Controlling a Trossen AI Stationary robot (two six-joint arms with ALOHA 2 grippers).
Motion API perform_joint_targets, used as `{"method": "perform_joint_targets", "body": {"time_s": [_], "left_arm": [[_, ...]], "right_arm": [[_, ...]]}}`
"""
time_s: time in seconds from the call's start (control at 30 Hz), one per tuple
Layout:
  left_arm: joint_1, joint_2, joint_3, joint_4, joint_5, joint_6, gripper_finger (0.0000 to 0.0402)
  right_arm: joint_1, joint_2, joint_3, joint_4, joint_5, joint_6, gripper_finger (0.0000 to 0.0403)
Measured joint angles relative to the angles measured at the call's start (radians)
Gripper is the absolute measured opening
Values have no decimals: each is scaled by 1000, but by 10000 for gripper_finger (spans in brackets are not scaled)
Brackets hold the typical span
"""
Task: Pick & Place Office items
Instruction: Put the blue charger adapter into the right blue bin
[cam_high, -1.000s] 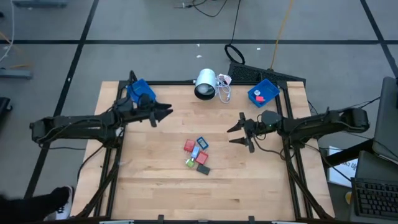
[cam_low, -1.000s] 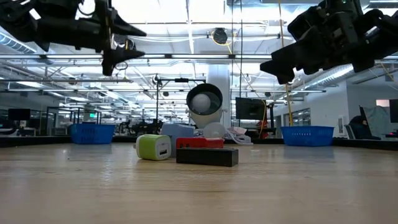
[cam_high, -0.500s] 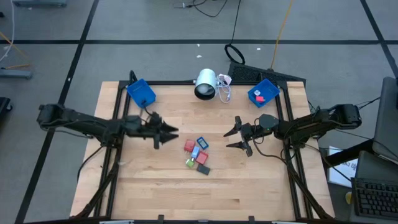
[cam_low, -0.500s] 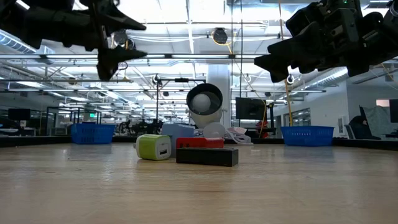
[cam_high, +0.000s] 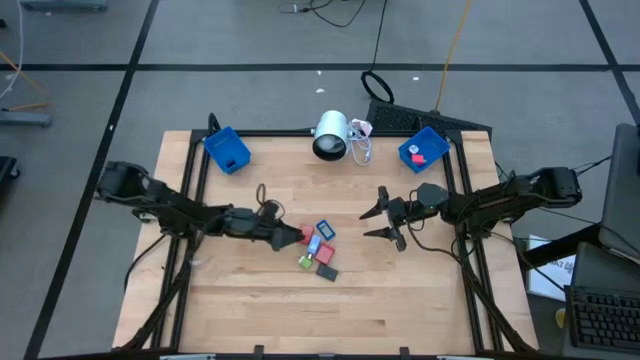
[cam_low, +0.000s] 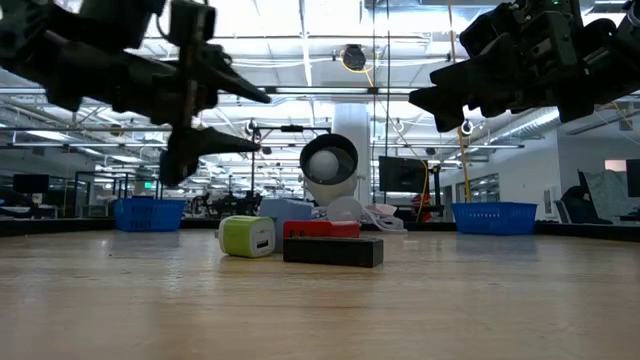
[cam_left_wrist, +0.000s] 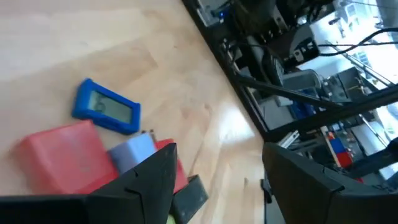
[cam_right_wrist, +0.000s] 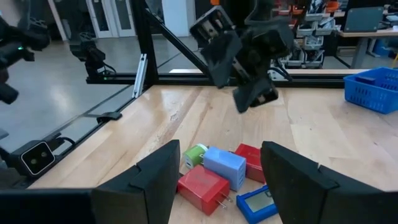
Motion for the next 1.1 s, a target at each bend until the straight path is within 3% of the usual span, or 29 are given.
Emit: {"method": "perform_joint_targets", "body": {"time_s": [0.17,0.33,0.5,0.63,0.8,1.1], "left_arm": [[-20,47,157,-83,109,55,239],[-61,48,413,-626,52,216,239],[-72,91,612,-1039,-89,103,239],[-72,167,690,-1092,-132,71,239],[-71,288,779,-1150,-112,61,239],[-48,386,879,-1375,-108,-76,239]], "right_arm": [[0,-1,0,0,0,-3,212],[0,-12,0,1,0,-2,212],[0,-24,0,-4,-1,-2,212],[0,-24,-1,-11,0,-3,212],[0,-24,-1,-22,-1,-4,212],[0,-24,-1,-23,0,-10,212]]}}
